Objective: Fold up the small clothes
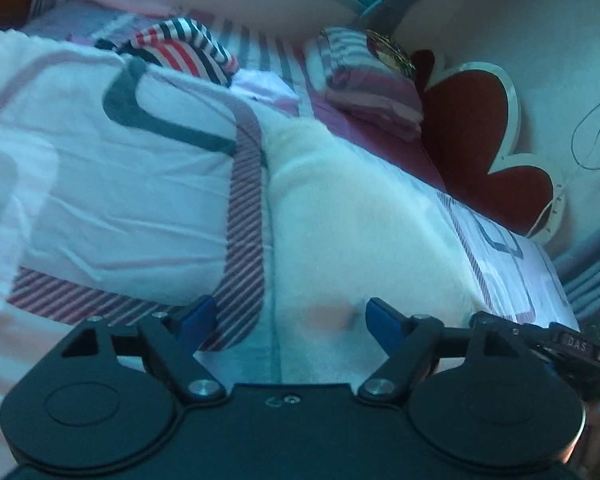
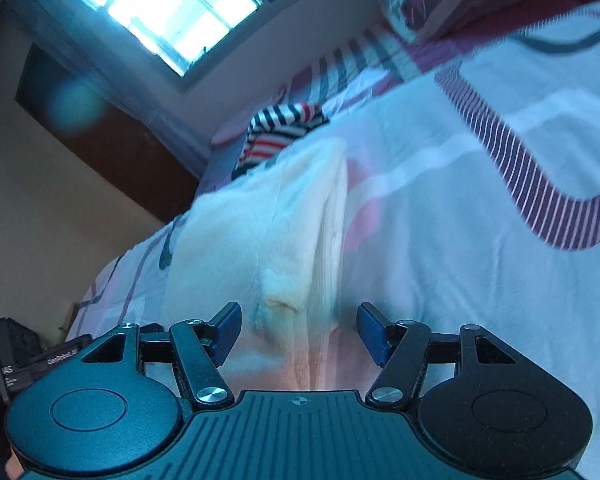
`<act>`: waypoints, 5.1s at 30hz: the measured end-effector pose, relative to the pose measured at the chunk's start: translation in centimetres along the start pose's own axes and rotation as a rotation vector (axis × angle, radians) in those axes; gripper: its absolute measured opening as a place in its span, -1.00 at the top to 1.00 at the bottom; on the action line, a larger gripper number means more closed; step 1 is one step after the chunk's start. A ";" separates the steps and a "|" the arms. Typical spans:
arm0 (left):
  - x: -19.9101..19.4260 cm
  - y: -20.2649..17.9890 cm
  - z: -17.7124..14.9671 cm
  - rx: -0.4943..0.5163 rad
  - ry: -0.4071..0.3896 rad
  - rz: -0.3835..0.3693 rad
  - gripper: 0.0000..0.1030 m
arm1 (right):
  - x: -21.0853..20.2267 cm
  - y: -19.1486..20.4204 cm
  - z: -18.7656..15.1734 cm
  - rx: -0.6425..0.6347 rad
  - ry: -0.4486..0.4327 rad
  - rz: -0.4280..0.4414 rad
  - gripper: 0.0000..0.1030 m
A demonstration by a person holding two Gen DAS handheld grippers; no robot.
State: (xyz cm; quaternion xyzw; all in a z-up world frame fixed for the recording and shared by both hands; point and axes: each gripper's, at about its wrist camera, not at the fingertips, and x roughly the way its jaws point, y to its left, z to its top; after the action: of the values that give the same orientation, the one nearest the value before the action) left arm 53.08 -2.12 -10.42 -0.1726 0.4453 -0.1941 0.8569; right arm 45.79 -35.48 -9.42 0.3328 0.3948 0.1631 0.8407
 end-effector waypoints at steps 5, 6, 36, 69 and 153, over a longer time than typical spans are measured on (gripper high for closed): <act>1.1 -0.3 0.6 0.015 0.009 -0.003 -0.56 | 0.7 -0.5 0.3 0.029 0.019 0.047 -0.23; 1.2 -0.4 0.6 0.019 0.010 -0.003 -0.56 | 1.0 -0.3 0.5 0.016 0.018 0.041 -0.22; 1.1 -6.7 1.3 0.191 -0.008 0.121 0.42 | 3.2 6.3 -1.9 -0.291 -0.041 -0.107 0.42; -18.5 13.7 -1.7 0.177 0.030 0.171 0.35 | 14.9 29.8 -18.2 -0.403 0.042 -0.022 0.42; -37.4 3.8 -22.3 0.354 -0.396 0.549 -0.99 | -7.5 30.5 -31.4 -0.512 -0.195 -0.190 -1.00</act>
State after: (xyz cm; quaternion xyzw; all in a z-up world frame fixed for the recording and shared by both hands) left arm 15.46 16.64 1.73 0.0696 0.2604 0.0060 0.9630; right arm 16.47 -3.84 1.11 0.0854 0.2875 0.1450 0.9429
